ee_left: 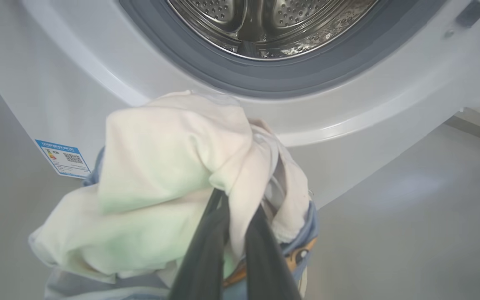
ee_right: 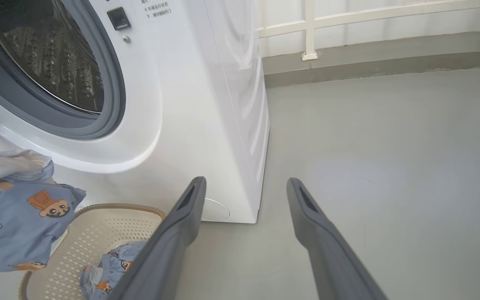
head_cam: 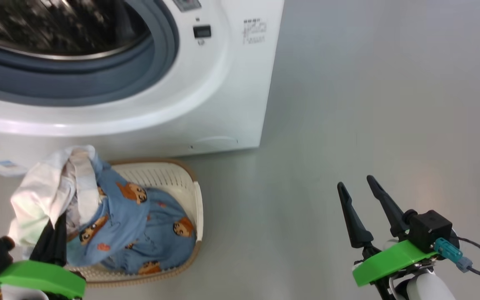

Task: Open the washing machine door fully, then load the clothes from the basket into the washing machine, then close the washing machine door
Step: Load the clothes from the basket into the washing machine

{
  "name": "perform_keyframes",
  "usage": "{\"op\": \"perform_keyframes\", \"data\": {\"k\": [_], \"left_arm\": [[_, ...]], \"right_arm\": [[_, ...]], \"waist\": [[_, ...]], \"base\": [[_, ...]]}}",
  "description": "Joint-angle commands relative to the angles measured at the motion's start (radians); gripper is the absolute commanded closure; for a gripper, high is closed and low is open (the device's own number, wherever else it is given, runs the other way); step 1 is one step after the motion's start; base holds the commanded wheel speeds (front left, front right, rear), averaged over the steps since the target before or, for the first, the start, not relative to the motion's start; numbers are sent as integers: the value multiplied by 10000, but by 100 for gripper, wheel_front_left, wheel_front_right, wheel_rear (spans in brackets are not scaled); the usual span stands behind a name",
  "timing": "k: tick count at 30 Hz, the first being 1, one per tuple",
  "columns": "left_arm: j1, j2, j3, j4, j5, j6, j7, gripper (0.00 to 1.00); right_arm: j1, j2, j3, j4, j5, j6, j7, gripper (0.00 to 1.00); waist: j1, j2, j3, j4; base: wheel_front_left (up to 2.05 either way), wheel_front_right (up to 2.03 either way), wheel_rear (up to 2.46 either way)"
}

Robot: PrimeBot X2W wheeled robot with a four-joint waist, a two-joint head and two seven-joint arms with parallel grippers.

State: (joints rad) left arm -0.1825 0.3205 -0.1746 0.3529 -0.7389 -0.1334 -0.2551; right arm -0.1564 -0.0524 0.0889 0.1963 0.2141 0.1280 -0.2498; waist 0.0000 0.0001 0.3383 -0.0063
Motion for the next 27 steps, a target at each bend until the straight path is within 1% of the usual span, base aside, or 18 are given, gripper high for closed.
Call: {"op": "perform_keyframes", "data": {"k": [1,8,16,20,27], "left_arm": [[151,191,549,-419,242,27,-66,100],[617,-258,1029,-1235,819,27,-66,100],[1141,-631,1506,-2065,1464,27,-66,100],[1352,-744,1675,-2290,1713,27,-66,100],[1735,-1112,1972,-2497,2127,27,-66,100]], "right_arm": [[215,22,283,-137,25,27,-120,0],[332,22,108,-10,88,27,-120,0],[492,22,8,45,74,27,-120,0],[577,22,-11,52,77,27,-120,0],[748,22,-135,58,-8,27,-120,0]], "waist": [[0,-1,-780,58],[0,-1,-1419,71],[0,-1,-2100,-7],[0,-1,-2336,-69],[0,-1,-2752,-181]], "base": [[0,0,0],[0,0,0],[0,0,0],[0,0,0],[0,0,0]]}}
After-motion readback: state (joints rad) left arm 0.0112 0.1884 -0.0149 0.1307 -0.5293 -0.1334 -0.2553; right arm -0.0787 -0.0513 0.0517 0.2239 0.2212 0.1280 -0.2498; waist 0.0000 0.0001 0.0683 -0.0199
